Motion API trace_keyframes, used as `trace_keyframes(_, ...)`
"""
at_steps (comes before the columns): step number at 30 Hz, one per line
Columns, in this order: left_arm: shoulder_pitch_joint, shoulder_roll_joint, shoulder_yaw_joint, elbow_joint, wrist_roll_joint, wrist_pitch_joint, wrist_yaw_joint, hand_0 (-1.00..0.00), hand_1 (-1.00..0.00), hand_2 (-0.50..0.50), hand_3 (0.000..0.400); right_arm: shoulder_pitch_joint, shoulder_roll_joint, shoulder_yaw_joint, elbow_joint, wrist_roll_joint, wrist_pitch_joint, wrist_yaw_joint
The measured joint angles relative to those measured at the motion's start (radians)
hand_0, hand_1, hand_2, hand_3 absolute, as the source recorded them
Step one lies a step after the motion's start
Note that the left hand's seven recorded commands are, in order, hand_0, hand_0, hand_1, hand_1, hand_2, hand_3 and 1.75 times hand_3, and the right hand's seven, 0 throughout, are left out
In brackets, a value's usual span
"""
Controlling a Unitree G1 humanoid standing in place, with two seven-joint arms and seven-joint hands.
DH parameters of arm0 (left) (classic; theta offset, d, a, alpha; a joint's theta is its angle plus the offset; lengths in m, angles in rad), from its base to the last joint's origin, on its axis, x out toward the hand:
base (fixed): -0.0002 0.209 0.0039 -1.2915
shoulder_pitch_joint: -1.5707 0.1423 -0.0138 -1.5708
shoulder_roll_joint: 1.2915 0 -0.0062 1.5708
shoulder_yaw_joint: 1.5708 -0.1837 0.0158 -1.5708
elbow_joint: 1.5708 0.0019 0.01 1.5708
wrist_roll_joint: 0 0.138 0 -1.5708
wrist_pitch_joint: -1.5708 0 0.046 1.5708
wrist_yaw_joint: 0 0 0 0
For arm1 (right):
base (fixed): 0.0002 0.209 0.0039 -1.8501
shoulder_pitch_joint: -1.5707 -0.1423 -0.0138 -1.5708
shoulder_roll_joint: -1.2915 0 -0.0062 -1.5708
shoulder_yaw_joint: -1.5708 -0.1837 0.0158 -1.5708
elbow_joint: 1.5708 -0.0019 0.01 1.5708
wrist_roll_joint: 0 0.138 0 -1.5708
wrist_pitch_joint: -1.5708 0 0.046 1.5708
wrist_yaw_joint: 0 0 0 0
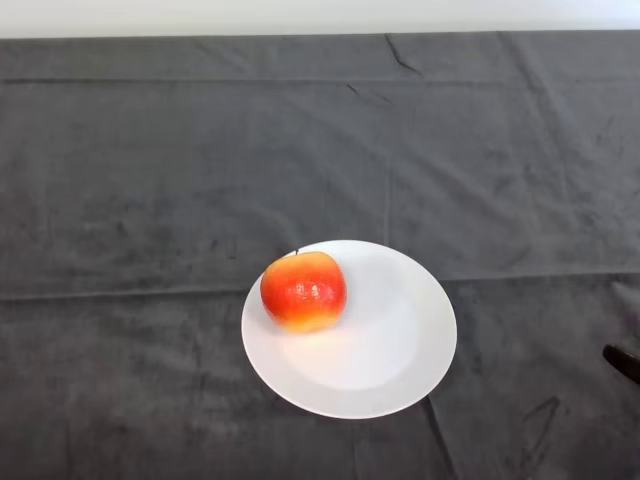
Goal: Move the apple to the plate
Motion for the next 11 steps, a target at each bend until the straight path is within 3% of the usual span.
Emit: trace_keyframes(11,0.000,0.000,-0.002,0.000,-0.001,0.000,-0.001,0.00,0.00,0.00,0.000,0.000,0.000,0.0000,0.000,0.0000,0.000,0.0000)
